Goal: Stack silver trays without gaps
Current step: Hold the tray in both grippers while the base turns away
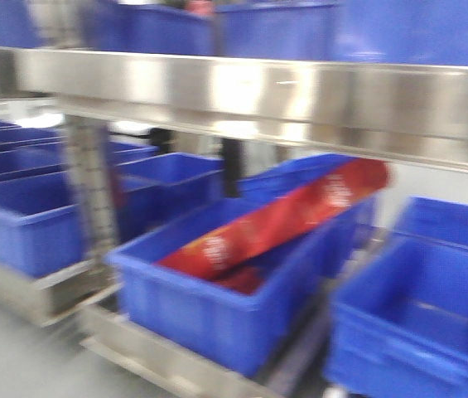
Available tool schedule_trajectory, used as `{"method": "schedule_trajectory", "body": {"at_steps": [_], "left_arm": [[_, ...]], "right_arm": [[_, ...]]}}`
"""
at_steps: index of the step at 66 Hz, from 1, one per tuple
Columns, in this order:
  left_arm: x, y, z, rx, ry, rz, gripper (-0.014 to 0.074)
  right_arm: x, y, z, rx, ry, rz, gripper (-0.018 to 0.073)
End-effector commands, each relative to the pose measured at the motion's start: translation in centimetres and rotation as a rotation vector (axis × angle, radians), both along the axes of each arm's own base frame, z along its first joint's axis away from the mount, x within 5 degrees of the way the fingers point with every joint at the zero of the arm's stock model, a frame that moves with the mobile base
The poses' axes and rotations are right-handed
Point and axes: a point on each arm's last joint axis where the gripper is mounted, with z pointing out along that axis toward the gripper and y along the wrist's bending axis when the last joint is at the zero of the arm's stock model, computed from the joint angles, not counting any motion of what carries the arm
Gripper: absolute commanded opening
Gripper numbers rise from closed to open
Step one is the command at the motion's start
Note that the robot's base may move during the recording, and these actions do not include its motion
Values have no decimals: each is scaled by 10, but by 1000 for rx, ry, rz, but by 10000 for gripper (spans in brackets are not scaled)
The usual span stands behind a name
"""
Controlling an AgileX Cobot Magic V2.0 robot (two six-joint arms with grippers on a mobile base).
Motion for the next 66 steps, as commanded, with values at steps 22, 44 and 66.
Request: {"method": "schedule_trajectory", "body": {"at_steps": [22,44,66], "left_arm": [[0,-14,1,-39,-23,-90,-16],[0,-14,0,-39,-23,-90,-16],[0,-14,0,-39,-23,-90,-16]], "right_arm": [[-2,25,10,158,-70,188,-23],[-2,25,10,158,-70,188,-23],[-2,25,10,158,-70,188,-23]]}}
